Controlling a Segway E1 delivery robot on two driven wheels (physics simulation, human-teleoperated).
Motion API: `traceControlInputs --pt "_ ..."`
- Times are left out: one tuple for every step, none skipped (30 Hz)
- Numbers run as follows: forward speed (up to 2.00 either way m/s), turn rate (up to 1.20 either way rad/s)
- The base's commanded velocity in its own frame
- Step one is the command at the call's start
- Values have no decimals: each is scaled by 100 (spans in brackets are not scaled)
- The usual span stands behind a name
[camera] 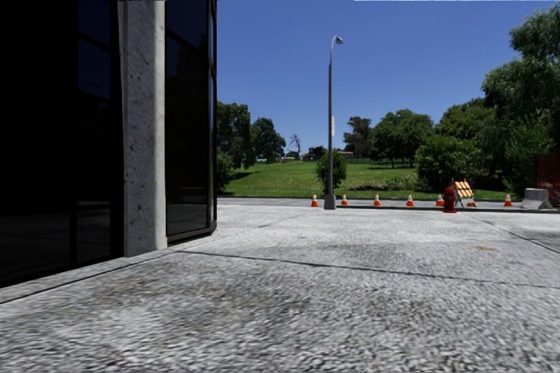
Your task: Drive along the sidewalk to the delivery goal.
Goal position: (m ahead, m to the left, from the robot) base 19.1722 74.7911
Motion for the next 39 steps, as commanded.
traceControlInputs --pt "200 0" --pt "200 0" --pt "200 0" --pt "200 0" --pt "200 0" --pt "200 0" --pt "200 0" --pt "200 0" --pt "200 0" --pt "200 0" --pt "200 0" --pt "200 0" --pt "200 0" --pt "200 0" --pt "200 0" --pt "200 0" --pt "200 0" --pt "200 0" --pt "200 0" --pt "200 0" --pt "200 0" --pt "200 0" --pt "200 0" --pt "200 0" --pt "200 0" --pt "200 0" --pt "200 0" --pt "200 0" --pt "200 0" --pt "200 0" --pt "200 0" --pt "200 0" --pt "200 0" --pt "200 0" --pt "200 0" --pt "200 0" --pt "200 0" --pt "200 0" --pt "200 0"
